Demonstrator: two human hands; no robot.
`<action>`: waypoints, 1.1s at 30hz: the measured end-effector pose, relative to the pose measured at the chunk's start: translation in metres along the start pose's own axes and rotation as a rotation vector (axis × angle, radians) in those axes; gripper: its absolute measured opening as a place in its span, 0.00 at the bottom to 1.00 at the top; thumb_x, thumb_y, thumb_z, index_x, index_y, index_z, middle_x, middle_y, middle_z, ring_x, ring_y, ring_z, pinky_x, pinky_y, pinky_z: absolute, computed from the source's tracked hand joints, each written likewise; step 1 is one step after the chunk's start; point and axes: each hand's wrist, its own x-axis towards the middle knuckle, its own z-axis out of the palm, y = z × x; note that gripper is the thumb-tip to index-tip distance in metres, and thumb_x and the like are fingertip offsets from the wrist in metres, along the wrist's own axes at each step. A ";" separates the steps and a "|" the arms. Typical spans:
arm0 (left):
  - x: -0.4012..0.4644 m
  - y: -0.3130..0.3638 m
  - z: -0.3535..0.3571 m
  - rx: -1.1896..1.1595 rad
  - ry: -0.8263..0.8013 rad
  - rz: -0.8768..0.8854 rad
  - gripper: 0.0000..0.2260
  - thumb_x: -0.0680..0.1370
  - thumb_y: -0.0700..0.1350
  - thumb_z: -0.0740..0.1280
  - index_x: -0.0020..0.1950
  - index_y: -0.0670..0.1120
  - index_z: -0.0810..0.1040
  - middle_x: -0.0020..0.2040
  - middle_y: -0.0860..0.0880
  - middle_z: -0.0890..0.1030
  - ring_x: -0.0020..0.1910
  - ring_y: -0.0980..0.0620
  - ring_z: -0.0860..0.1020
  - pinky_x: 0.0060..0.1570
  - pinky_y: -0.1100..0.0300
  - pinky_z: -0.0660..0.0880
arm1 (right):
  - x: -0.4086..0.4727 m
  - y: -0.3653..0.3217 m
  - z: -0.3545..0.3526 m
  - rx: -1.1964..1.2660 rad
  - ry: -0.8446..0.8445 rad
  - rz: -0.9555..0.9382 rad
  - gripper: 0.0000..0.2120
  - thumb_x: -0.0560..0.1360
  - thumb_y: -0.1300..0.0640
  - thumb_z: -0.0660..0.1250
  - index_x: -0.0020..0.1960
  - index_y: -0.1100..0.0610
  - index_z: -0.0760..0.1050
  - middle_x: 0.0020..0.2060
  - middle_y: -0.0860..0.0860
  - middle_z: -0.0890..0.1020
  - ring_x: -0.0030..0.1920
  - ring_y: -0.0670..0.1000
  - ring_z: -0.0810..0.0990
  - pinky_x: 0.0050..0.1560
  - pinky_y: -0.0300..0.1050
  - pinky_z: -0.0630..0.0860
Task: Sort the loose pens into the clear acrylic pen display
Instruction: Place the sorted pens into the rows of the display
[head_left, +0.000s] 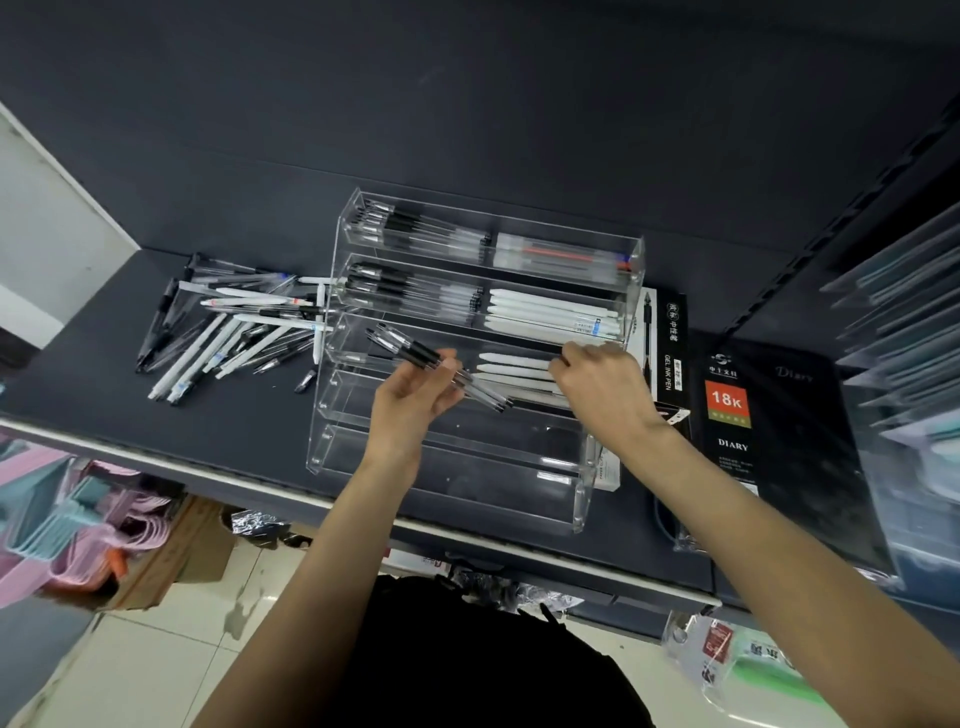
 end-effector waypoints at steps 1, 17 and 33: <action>0.000 0.000 0.000 -0.001 -0.005 -0.008 0.04 0.78 0.40 0.66 0.50 0.46 0.81 0.46 0.49 0.82 0.46 0.56 0.81 0.50 0.64 0.78 | 0.001 -0.002 -0.001 0.010 -0.014 0.003 0.12 0.51 0.71 0.71 0.26 0.57 0.74 0.24 0.51 0.74 0.21 0.50 0.73 0.22 0.37 0.67; -0.008 0.001 -0.001 -0.008 -0.062 0.083 0.06 0.76 0.38 0.67 0.52 0.43 0.80 0.45 0.47 0.84 0.48 0.50 0.83 0.47 0.63 0.78 | 0.009 -0.044 -0.046 1.021 0.062 0.224 0.10 0.72 0.52 0.71 0.54 0.50 0.79 0.44 0.45 0.83 0.42 0.42 0.79 0.45 0.38 0.76; 0.002 0.008 -0.068 0.122 0.203 0.108 0.18 0.74 0.42 0.71 0.60 0.42 0.68 0.45 0.41 0.83 0.41 0.51 0.84 0.38 0.65 0.78 | 0.082 -0.078 -0.012 0.465 0.062 0.028 0.13 0.76 0.63 0.66 0.58 0.51 0.78 0.47 0.49 0.81 0.41 0.54 0.82 0.36 0.45 0.77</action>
